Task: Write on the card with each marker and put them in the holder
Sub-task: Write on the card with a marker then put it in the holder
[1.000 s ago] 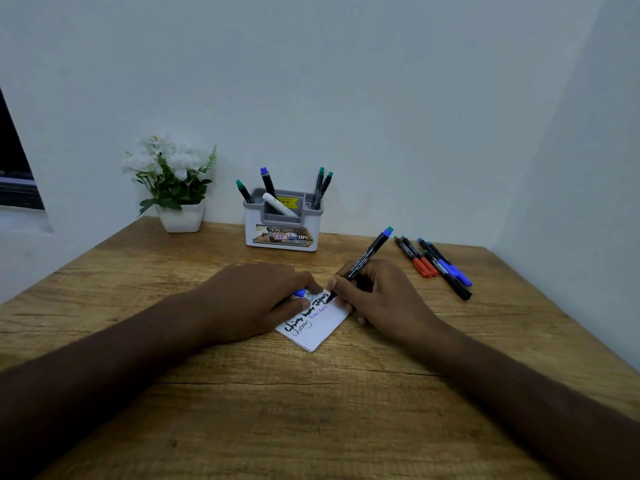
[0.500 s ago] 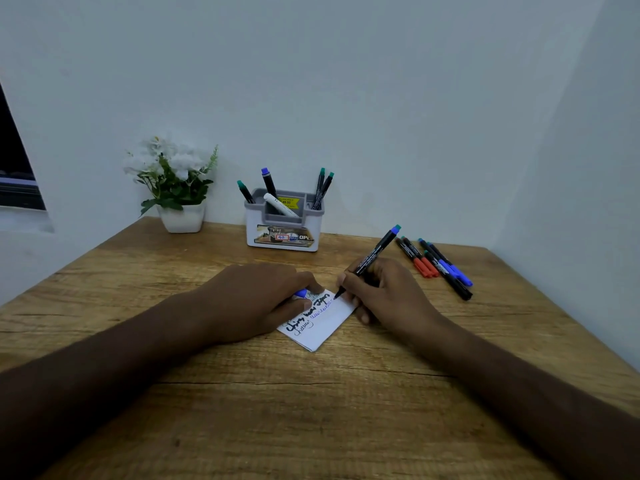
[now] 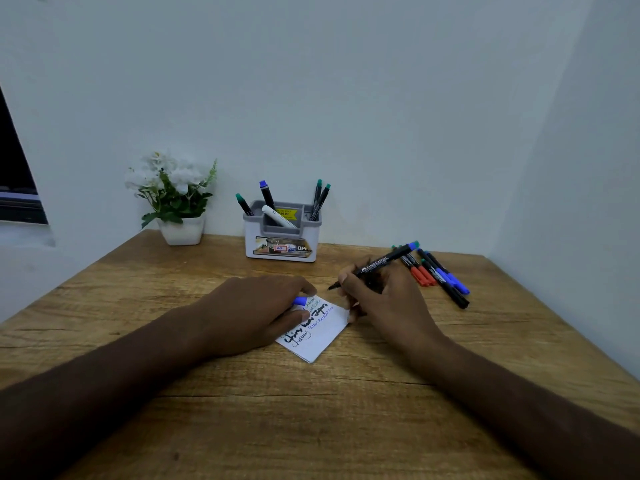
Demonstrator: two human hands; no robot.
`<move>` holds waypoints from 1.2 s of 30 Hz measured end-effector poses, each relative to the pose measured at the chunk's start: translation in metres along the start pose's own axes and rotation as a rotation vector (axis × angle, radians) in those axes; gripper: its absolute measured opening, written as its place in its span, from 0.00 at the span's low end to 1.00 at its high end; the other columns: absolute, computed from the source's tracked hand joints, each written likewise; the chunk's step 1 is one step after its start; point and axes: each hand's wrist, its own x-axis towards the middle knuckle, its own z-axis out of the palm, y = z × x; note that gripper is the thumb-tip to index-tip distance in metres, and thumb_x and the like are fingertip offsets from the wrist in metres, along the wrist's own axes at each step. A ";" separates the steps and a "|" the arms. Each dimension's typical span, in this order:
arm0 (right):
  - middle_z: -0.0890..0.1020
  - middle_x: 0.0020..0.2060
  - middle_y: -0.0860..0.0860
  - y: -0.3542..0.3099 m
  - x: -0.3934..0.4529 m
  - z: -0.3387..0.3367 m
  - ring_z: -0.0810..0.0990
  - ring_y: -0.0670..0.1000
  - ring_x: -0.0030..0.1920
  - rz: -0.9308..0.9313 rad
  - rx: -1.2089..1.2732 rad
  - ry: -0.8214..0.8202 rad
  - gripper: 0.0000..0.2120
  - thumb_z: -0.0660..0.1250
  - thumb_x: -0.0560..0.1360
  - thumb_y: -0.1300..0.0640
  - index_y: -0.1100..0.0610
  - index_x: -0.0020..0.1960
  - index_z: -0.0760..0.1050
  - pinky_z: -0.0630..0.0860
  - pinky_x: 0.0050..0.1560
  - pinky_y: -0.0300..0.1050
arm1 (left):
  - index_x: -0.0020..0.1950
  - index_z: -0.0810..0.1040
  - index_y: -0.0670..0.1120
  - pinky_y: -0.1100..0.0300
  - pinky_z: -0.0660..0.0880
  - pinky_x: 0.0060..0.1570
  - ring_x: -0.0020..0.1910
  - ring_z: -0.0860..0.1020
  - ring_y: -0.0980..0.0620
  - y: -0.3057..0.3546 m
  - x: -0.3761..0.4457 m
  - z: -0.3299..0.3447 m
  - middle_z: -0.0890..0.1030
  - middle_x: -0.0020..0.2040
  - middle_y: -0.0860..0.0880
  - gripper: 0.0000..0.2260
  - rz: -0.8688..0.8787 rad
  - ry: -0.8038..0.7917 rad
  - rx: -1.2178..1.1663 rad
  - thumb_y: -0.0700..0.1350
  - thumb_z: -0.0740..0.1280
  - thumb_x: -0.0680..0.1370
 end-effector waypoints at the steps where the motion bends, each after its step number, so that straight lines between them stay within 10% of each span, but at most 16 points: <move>1: 0.88 0.41 0.54 -0.002 -0.001 0.001 0.87 0.52 0.39 0.030 0.118 -0.019 0.04 0.73 0.81 0.56 0.57 0.52 0.83 0.87 0.42 0.51 | 0.77 0.62 0.63 0.61 0.70 0.49 0.63 0.75 0.62 0.000 0.000 0.001 0.76 0.71 0.61 0.21 0.000 0.004 0.002 0.62 0.57 0.85; 8: 0.87 0.41 0.61 -0.007 -0.005 0.003 0.87 0.55 0.41 0.149 0.475 -0.143 0.06 0.68 0.80 0.70 0.67 0.51 0.85 0.87 0.45 0.47 | 0.77 0.62 0.64 0.62 0.71 0.48 0.59 0.74 0.63 -0.005 0.001 0.007 0.76 0.69 0.62 0.22 -0.007 0.041 -0.054 0.62 0.60 0.84; 24: 0.91 0.47 0.54 -0.010 -0.008 0.003 0.88 0.49 0.43 0.045 0.170 -0.299 0.07 0.78 0.75 0.61 0.57 0.54 0.88 0.86 0.49 0.46 | 0.77 0.62 0.63 0.58 0.76 0.52 0.55 0.74 0.63 -0.009 0.002 0.011 0.78 0.66 0.61 0.23 0.014 0.050 -0.084 0.63 0.61 0.83; 29: 0.88 0.46 0.64 -0.014 -0.008 0.006 0.86 0.55 0.42 0.116 0.319 -0.342 0.20 0.64 0.82 0.43 0.56 0.61 0.85 0.85 0.47 0.47 | 0.74 0.64 0.62 0.61 0.73 0.44 0.51 0.75 0.61 -0.009 0.001 0.011 0.78 0.57 0.62 0.20 0.025 0.086 -0.060 0.62 0.62 0.83; 36: 0.88 0.41 0.56 -0.017 -0.013 0.013 0.84 0.46 0.40 0.094 0.037 -0.354 0.21 0.54 0.89 0.52 0.63 0.51 0.80 0.81 0.45 0.37 | 0.74 0.61 0.59 0.57 0.66 0.32 0.34 0.71 0.56 0.007 0.004 0.008 0.70 0.33 0.56 0.19 0.010 0.171 0.114 0.57 0.61 0.84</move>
